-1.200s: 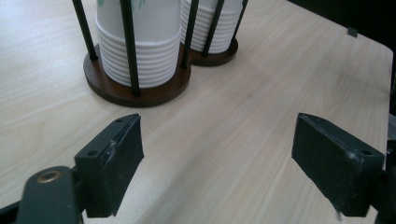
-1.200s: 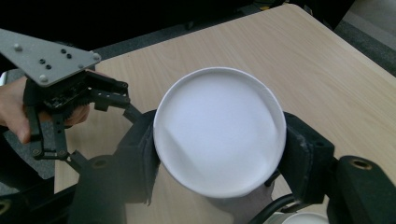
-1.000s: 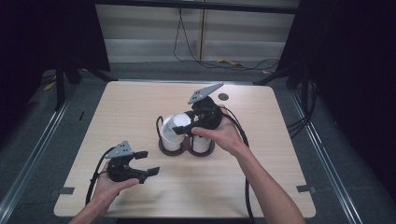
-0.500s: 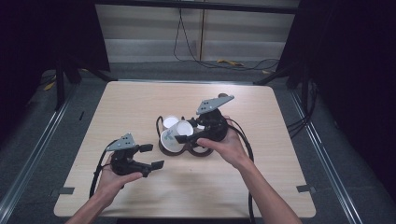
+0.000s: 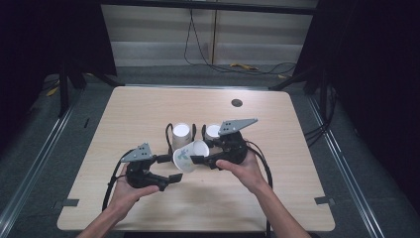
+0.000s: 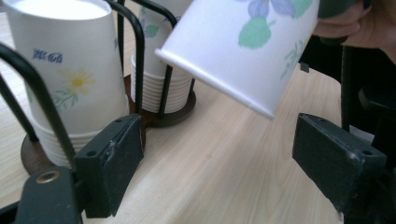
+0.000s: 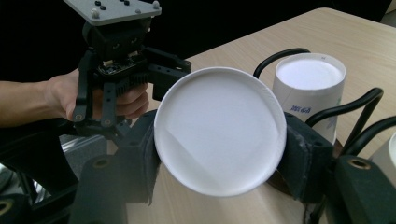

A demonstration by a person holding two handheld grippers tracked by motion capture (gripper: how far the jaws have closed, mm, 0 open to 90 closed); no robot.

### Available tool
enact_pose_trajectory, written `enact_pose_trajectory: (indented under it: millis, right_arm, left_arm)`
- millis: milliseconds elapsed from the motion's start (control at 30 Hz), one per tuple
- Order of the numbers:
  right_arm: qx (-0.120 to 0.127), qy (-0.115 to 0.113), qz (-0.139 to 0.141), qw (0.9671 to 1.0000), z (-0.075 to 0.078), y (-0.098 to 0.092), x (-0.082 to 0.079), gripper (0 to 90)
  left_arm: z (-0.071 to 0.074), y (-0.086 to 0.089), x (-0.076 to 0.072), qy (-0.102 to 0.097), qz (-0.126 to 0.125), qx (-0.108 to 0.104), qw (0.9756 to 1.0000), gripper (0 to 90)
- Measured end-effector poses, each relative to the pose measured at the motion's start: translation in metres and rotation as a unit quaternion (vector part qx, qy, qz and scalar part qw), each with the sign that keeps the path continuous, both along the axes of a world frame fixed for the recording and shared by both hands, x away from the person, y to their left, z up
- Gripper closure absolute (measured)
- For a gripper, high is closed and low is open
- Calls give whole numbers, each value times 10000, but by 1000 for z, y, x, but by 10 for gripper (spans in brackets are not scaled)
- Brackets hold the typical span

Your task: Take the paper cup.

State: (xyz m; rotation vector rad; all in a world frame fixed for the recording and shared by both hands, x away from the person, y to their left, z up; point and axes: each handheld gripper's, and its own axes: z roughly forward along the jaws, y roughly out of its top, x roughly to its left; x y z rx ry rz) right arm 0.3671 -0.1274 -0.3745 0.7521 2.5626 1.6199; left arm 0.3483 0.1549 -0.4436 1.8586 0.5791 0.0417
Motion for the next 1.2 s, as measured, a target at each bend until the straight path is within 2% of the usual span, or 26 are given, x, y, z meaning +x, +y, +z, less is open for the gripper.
enact_pose_trajectory:
  millis: [167, 200, 267, 367, 433, 500, 767, 1067, 1200]
  right_arm:
    - [280, 38, -74, 9996, -9, -9, -6, 380]
    - [334, 52, -81, 9994, -11, -10, -7, 380]
    - [423, 59, -58, 9991, -14, -11, -8, 380]
    - [502, 95, -19, 9987, -18, -12, -11, 380]
    - [469, 131, -7, 9988, -21, -12, -11, 380]
    - [537, 160, 30, 9984, -24, -12, -11, 380]
    - [633, 301, 167, 9974, -34, -11, -14, 379]
    - [618, 434, 272, 9968, -40, -7, -13, 379]
    - [644, 520, 378, 9959, -42, -4, -12, 379]
  left_arm:
    - [11, -5, -1, -115, -74, -101, 9999, 163]
    - [12, -7, -2, -134, -119, -49, 9998, 163]
    - [12, -9, -2, -181, -149, 23, 9997, 162]
    - [8, -11, -4, -197, -192, 4, 9996, 159]
    - [6, -13, -4, -170, -238, 95, 9995, 157]
    - [4, -13, -5, -180, -229, 57, 9996, 157]
    - [-5, -12, -7, -190, -280, 146, 9993, 158]
    - [-7, -16, -8, -309, -373, 230, 9986, 152]
    - [-8, -18, -9, -371, -511, 215, 9978, 164]
